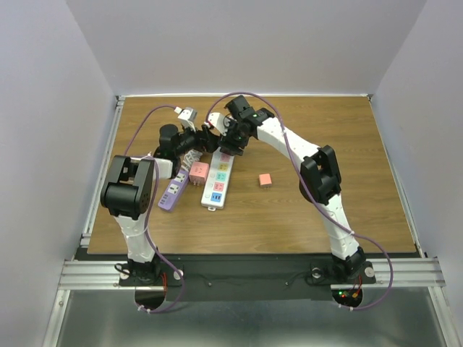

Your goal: Insert the plug

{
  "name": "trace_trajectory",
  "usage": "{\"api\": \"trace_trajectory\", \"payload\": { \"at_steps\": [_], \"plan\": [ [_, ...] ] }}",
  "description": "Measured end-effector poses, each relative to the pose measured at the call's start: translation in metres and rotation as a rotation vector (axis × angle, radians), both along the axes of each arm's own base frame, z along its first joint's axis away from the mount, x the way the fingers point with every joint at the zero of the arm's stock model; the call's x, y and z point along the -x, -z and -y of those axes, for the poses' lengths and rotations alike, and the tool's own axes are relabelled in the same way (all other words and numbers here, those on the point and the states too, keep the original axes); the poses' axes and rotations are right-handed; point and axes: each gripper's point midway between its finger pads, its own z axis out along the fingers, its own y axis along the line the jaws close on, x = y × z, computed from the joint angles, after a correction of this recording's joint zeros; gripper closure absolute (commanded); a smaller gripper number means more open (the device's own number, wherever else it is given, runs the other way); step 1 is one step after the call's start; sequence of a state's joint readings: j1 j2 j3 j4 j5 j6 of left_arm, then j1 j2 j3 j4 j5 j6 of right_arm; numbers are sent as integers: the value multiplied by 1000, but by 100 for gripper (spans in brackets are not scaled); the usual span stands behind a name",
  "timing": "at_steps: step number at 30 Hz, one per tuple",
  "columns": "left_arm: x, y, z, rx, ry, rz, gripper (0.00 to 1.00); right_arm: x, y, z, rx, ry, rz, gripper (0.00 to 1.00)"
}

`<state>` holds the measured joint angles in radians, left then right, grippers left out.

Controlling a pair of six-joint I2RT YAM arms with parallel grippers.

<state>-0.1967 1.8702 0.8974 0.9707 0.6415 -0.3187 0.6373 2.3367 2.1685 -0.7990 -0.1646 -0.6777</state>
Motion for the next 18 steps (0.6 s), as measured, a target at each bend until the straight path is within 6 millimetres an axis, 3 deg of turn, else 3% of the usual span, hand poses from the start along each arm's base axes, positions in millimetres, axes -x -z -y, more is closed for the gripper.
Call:
{"api": "trace_trajectory", "payload": {
  "at_steps": [2,10,18],
  "plan": [
    [0,3,3,-10,5,-5,3,0,0,0,-3,1,0,99],
    [-8,12,2,-65,-17,-17,22,-3,1,2,-35,30,4,97],
    [-15,22,1,-99,-55,-51,21,-4,0,5,-55,27,43,93]
  ]
}}
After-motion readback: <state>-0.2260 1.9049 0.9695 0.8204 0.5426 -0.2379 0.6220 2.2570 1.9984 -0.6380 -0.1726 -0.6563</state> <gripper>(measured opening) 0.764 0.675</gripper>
